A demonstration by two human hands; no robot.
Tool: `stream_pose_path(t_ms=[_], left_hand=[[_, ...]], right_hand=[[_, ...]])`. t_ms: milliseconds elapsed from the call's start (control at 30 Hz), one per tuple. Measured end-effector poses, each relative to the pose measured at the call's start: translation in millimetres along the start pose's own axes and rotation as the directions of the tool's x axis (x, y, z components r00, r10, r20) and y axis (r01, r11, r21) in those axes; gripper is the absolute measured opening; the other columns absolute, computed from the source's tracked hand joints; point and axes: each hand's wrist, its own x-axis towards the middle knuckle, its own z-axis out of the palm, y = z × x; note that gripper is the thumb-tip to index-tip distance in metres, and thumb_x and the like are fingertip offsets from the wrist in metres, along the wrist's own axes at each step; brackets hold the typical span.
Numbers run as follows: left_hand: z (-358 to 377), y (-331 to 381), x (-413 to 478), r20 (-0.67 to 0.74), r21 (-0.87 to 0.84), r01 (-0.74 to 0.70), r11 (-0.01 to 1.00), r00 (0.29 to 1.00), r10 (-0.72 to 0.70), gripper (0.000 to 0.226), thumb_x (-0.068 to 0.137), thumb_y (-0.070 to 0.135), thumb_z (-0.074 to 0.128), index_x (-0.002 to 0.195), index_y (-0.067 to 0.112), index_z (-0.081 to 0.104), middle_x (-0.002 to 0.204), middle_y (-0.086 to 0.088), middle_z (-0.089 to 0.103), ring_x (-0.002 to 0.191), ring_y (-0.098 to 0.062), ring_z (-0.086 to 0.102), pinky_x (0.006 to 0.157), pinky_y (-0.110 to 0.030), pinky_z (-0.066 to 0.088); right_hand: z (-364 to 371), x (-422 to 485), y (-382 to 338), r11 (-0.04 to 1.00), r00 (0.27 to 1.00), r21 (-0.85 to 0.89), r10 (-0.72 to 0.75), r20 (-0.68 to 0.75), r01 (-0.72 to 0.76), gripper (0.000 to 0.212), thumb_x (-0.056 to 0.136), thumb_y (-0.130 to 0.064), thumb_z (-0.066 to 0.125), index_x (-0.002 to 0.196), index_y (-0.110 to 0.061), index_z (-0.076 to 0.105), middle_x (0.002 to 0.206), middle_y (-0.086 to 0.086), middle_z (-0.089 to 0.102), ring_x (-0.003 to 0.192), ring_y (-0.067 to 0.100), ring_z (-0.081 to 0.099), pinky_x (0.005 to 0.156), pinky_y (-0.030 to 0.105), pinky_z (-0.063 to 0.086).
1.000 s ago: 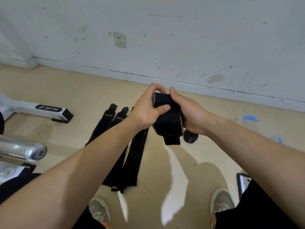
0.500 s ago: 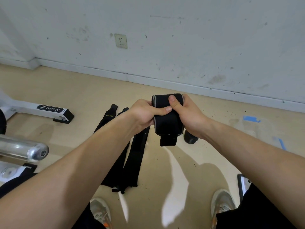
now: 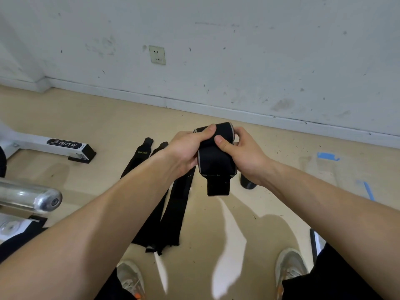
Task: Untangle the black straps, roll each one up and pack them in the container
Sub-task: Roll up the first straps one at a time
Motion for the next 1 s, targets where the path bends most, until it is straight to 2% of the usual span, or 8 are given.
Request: stream_pose_path(t_ms=[67,167,333,467,567,667,800,1000], left_hand=[[0,0,2,-0.030,0.004,-0.019,1.000,0.999,0.019,0.038,0.095,0.029,0.073,0.116,-0.003,0.069,0.107,-0.018,0.077,0.091,-0.028,0.077,0.078,-0.034,0.065],[0,-6,5,-0.084,0.034,-0.070,0.997,0.994,0.073,0.039,0.095,0.031,0.073,0.115,-0.001,0.070,0.107,-0.018,0.077,0.096,-0.031,0.077,0.087,-0.042,0.063],[-1,-15,8,-0.148,0.224,-0.239,0.945,0.950,0.275,0.032,0.092,0.026,0.077,0.116,0.009,0.064,0.106,-0.013,0.074,0.095,-0.030,0.075,0.083,-0.043,0.064],[-4,-14,8,-0.110,0.303,-0.288,0.909,0.936,0.333,0.034,0.089,0.020,0.079,0.117,0.020,0.059,0.110,-0.014,0.069,0.098,-0.032,0.072,0.083,-0.048,0.063],[-7,-16,8,-0.088,0.347,-0.312,0.884,0.928,0.362,0.031,0.089,0.018,0.079,0.112,0.024,0.059,0.110,-0.013,0.068,0.100,-0.033,0.070,0.084,-0.050,0.063],[-8,-18,6,-0.027,0.410,-0.356,0.840,0.916,0.401,0.032,0.090,0.015,0.078,0.113,0.024,0.059,0.109,-0.009,0.066,0.101,-0.028,0.069,0.084,-0.044,0.063],[-6,-22,5,0.045,0.445,-0.388,0.807,0.910,0.413,0.033,0.089,0.011,0.078,0.111,0.026,0.059,0.105,-0.007,0.065,0.099,-0.027,0.069,0.084,-0.041,0.062],[-7,-22,7,0.053,0.400,-0.329,0.855,0.940,0.337,0.038,0.085,0.005,0.081,0.112,0.022,0.060,0.107,-0.011,0.066,0.094,-0.023,0.069,0.076,-0.031,0.061]], right_hand=[[0,1,1,0.998,0.998,0.007,0.057,-0.037,-0.057,0.049,0.089,-0.026,0.078,0.127,-0.006,0.055,0.106,0.013,0.074,0.091,0.025,0.076,0.079,0.036,0.062],[0,2,1,0.996,0.995,0.010,0.090,-0.043,-0.090,0.042,0.087,-0.023,0.080,0.119,-0.002,0.063,0.102,0.014,0.076,0.089,0.026,0.077,0.080,0.038,0.063],[1,4,-1,0.997,0.996,0.004,0.077,-0.036,-0.077,0.036,0.087,-0.016,0.080,0.116,-0.002,0.065,0.101,0.015,0.076,0.088,0.026,0.077,0.077,0.035,0.062],[-3,5,-4,0.996,0.996,0.026,0.088,0.030,-0.089,0.039,0.087,-0.007,0.077,0.122,0.000,0.062,0.107,0.022,0.074,0.092,0.031,0.076,0.082,0.040,0.062],[-3,4,-8,0.989,0.987,0.052,0.136,0.082,-0.141,0.028,0.092,-0.001,0.068,0.120,0.001,0.062,0.105,0.021,0.073,0.089,0.030,0.073,0.081,0.041,0.059],[-3,3,-11,0.968,0.974,0.142,0.190,0.127,-0.207,0.019,0.097,-0.015,0.059,0.110,-0.005,0.067,0.097,0.016,0.070,0.088,0.028,0.068,0.078,0.040,0.054],[-5,5,-11,0.971,0.969,0.088,0.208,0.130,-0.221,0.045,0.098,-0.050,0.058,0.116,-0.011,0.070,0.107,0.015,0.075,0.092,0.029,0.074,0.083,0.043,0.058],[-2,4,-3,0.984,0.984,0.043,0.168,0.056,-0.170,0.043,0.099,-0.040,0.061,0.124,-0.006,0.052,0.111,0.013,0.067,0.088,0.027,0.072,0.080,0.046,0.060]])
